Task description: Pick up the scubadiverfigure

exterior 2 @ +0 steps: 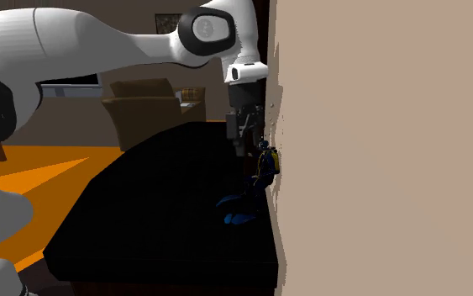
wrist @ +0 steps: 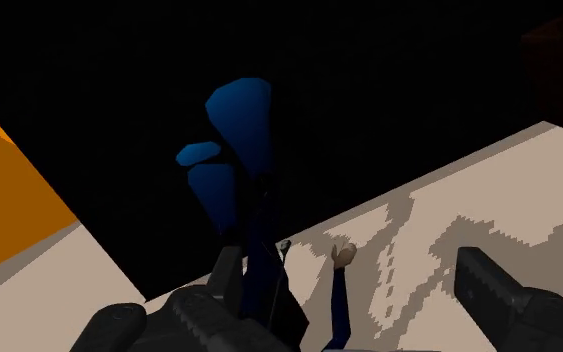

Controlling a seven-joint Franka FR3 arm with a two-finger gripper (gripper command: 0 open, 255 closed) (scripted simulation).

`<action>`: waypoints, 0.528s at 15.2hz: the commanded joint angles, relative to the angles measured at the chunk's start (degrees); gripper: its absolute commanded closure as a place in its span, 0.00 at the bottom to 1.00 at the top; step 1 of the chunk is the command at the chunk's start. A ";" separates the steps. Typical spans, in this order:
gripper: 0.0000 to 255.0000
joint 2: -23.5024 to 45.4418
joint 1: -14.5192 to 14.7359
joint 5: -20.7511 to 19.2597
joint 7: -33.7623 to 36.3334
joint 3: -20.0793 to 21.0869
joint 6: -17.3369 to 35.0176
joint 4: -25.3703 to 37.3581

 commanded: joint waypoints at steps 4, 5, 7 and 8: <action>1.00 -1.17 -1.00 0.78 0.14 0.03 2.73 -3.70; 1.00 -1.14 -1.00 0.77 0.13 0.03 2.75 -3.69; 1.00 -1.12 -0.98 0.75 0.14 0.03 2.70 -3.64; 1.00 -1.12 -0.97 0.75 0.14 0.03 2.70 -3.63</action>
